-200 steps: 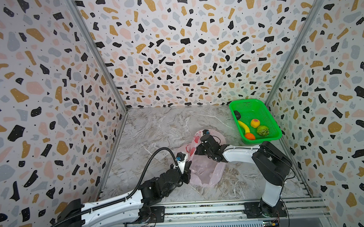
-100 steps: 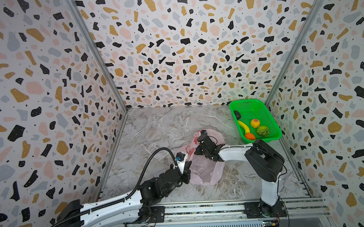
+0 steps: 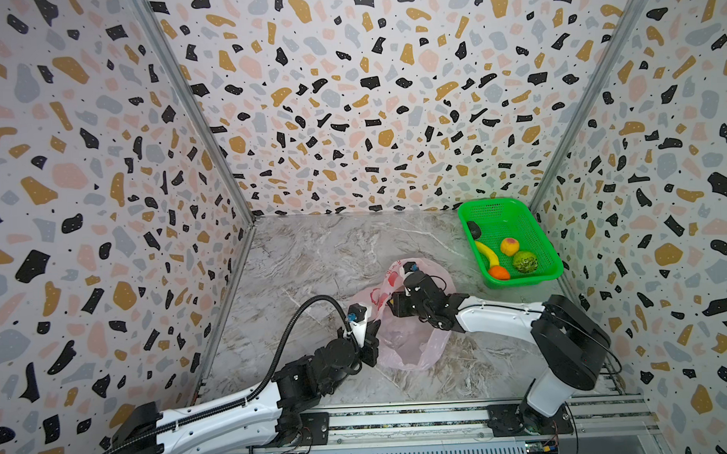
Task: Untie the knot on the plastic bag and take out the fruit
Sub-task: 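Carry the lemon to the green basket and open the right gripper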
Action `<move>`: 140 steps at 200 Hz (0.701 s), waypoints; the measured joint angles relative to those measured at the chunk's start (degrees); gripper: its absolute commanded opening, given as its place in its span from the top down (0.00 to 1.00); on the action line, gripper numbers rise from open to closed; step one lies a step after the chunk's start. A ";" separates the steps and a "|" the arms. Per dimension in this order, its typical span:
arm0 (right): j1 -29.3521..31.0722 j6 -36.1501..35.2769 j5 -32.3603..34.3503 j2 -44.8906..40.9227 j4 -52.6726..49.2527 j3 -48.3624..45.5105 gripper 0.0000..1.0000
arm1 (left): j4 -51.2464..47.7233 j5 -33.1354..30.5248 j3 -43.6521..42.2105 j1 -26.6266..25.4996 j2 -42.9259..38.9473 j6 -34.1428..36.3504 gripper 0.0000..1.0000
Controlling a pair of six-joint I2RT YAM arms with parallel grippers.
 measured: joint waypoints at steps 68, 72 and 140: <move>1.40 -3.34 -2.73 -15.15 -13.70 -2.05 0.55 | 0.09 -0.31 0.00 0.00 1.09 -0.02 1.00; 1.40 -3.50 -2.58 -15.93 -14.58 -1.95 0.55 | 0.09 -0.31 0.00 0.00 1.09 -0.02 1.00; -9.64 -8.22 -1.64 -25.73 -25.16 6.82 0.55 | 0.17 -0.26 0.00 0.02 2.36 -0.02 1.00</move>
